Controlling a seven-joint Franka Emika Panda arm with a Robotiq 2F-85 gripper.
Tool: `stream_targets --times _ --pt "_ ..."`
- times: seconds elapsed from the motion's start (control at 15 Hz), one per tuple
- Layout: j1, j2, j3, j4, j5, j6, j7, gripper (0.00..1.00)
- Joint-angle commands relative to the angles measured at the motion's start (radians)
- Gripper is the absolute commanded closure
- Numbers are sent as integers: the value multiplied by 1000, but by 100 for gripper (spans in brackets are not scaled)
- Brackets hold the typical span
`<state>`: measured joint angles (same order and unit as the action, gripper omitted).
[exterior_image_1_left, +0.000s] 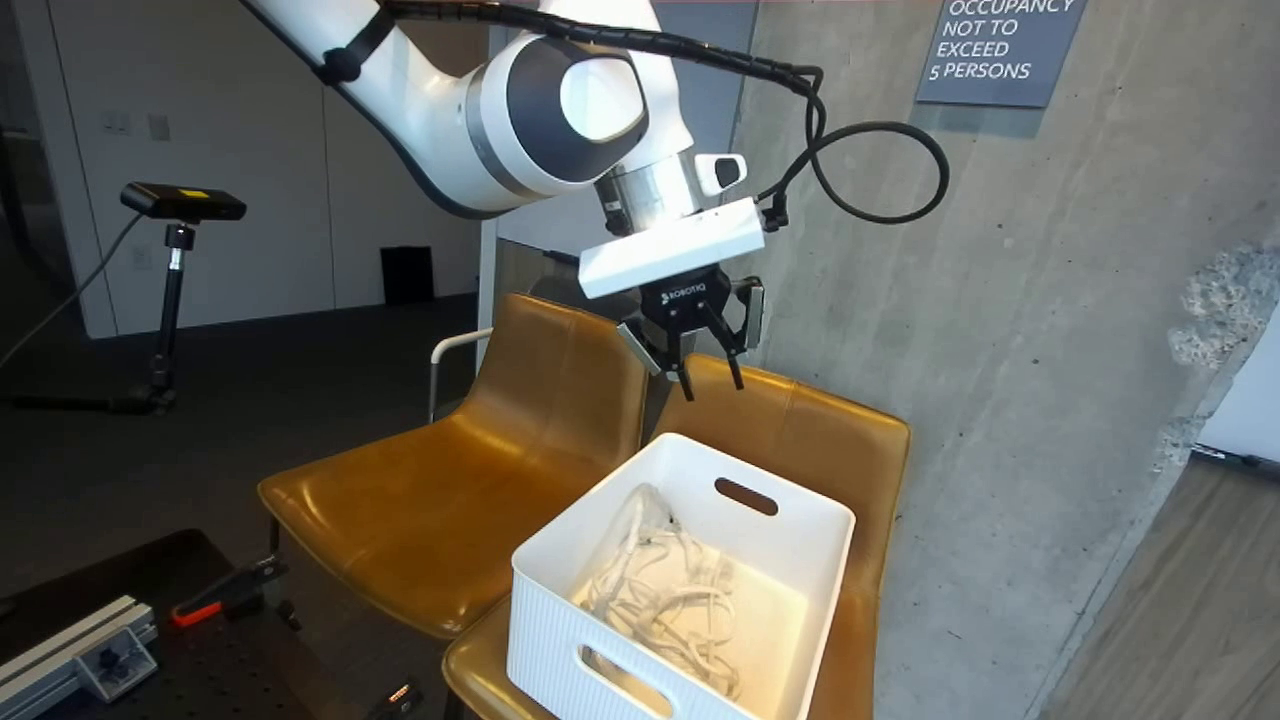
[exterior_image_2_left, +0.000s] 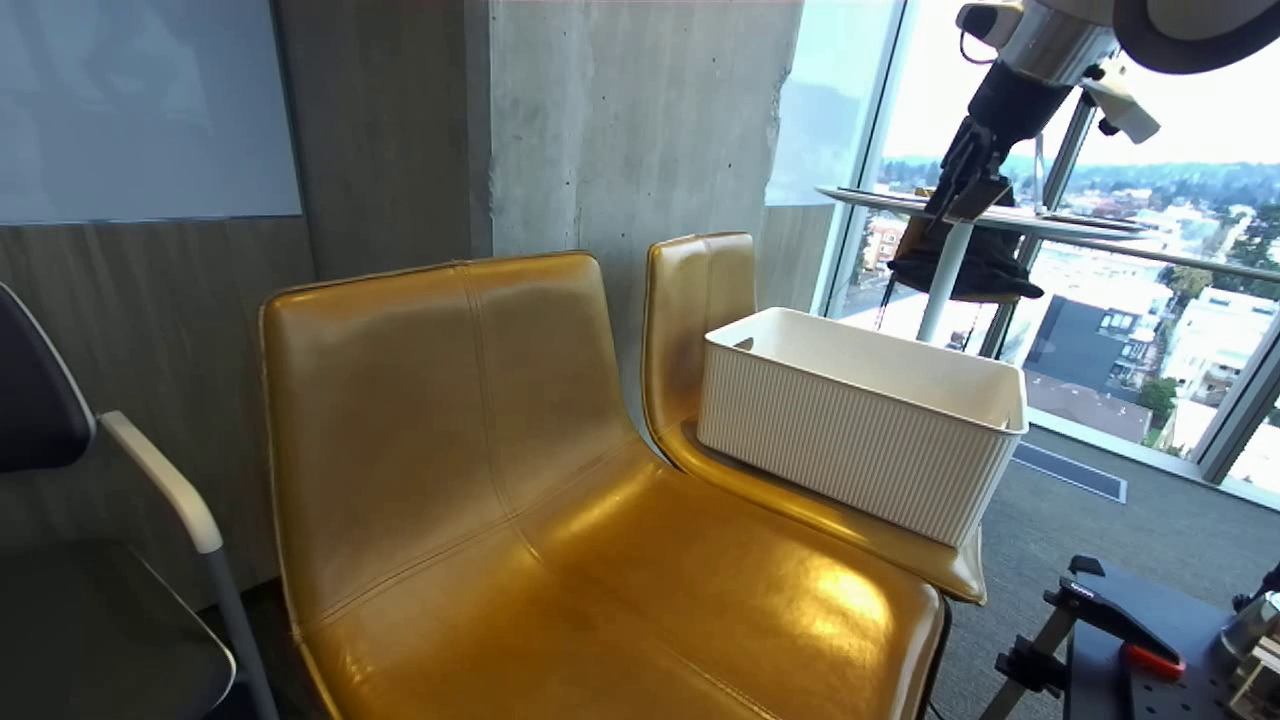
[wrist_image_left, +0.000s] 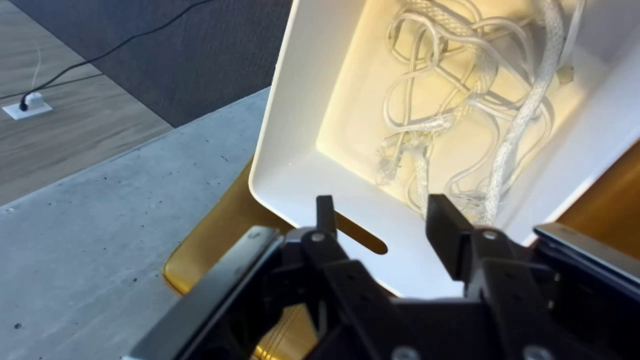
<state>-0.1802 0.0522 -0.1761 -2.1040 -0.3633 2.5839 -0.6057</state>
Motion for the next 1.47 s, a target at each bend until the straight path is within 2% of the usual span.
stream_targets --times 0.0,0.13,0.2,0.53,0.87,1.07,1.4 --pt "3 11 9 0 33 -15 30 19" --pt "3 19 13 2 62 -39 33 4" --pt "1 27 16 3 93 -49 24 1" --pt "-11 92 22 27 215 -81 9 0" --pt "-41 210 41 76 344 -98 -31 0" --pt "-62 307 58 113 374 -96 -21 0" --pt "-103 435 77 156 361 -83 -8 0"
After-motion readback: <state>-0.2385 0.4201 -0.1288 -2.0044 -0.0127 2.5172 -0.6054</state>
